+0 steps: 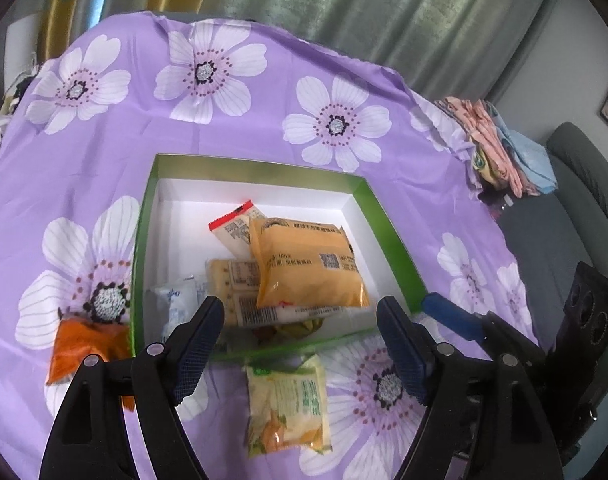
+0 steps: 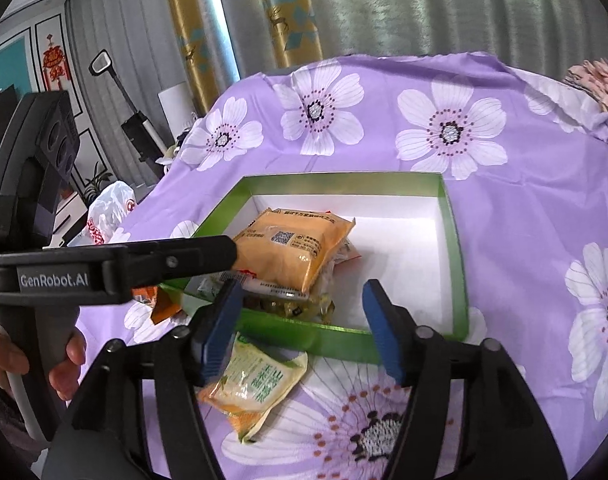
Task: Organize snacks
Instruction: 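Withdraw the right gripper from the box, then reach the right gripper to the green-and-yellow snack bag and grasp it, then lift the green-and-yellow bag over the green box and lower it in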
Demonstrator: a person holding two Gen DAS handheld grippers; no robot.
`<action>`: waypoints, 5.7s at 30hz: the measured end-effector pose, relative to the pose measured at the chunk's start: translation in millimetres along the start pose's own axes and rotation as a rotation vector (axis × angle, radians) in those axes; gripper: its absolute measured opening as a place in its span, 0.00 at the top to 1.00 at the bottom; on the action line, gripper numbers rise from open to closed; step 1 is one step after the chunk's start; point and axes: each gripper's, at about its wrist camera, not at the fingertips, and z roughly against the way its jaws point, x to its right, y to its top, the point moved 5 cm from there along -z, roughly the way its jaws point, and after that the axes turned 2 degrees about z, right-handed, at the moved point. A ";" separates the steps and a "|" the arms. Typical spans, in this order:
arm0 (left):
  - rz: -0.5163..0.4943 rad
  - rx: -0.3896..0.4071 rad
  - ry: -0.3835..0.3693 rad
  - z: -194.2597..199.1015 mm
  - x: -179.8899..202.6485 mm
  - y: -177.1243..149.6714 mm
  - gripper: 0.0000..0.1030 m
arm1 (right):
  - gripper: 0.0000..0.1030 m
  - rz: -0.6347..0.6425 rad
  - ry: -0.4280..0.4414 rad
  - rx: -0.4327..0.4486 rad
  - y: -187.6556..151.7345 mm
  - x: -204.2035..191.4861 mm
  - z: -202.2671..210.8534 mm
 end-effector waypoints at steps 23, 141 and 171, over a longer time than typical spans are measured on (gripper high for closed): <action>0.033 -0.020 0.006 37.8 -6.4 -52.2 0.23 | 0.36 0.005 -0.006 -0.003 -33.1 -16.9 48.1; -0.207 -0.002 -0.087 7.6 64.1 -20.4 0.57 | 0.84 0.098 0.070 0.014 -13.9 -25.8 18.1; -0.159 -0.068 -0.052 -54.3 42.1 10.6 0.57 | 0.84 0.069 0.069 -0.049 1.0 2.2 -40.6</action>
